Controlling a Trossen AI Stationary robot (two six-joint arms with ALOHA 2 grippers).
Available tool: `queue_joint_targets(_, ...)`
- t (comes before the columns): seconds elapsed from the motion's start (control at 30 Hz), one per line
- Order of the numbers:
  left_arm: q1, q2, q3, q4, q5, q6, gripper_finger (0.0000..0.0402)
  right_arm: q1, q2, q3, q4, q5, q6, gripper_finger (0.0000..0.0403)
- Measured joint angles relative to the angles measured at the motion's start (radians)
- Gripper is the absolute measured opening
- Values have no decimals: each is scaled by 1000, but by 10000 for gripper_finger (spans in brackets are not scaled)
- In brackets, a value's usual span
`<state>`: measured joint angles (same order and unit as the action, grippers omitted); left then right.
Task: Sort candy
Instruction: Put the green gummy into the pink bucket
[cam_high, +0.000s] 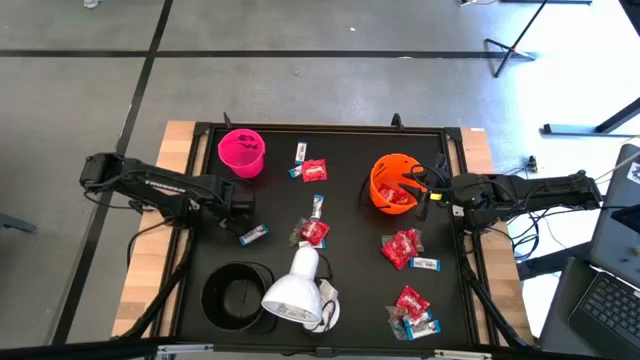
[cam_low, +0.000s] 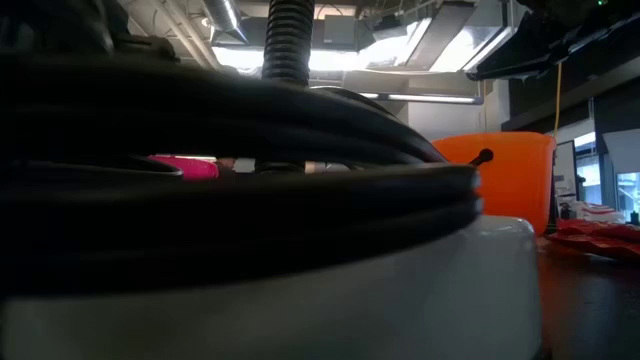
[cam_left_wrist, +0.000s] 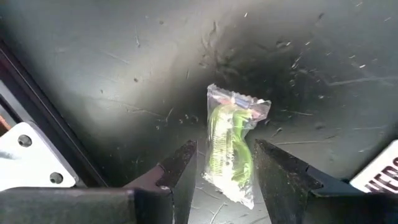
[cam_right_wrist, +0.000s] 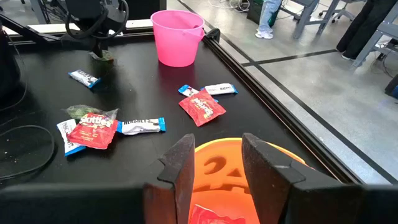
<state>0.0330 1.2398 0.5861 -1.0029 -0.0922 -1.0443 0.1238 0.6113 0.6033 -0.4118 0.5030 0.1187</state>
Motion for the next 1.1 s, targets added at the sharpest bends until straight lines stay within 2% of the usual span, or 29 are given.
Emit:
queue_joint_targets(0.37,14,71,0,65,8,38,142,0,0,0,0,0,-21,131)
queue_joint_targets(0.5,14,76,0,99,9,41,105,0,0,0,0,0,-23,131)
queue_joint_targets(0.7,14,75,0,128,13,51,13,0,0,0,0,0,-23,131)
queue_joint_targets(0.8,14,73,8,131,23,55,9,0,0,0,0,0,-23,131)
queue_joint_targets(0.93,14,68,69,129,23,86,3,0,0,0,1,0,-22,131)
queue_joint_targets(1.1,14,68,221,113,-36,166,1,1,0,0,25,0,-21,131)
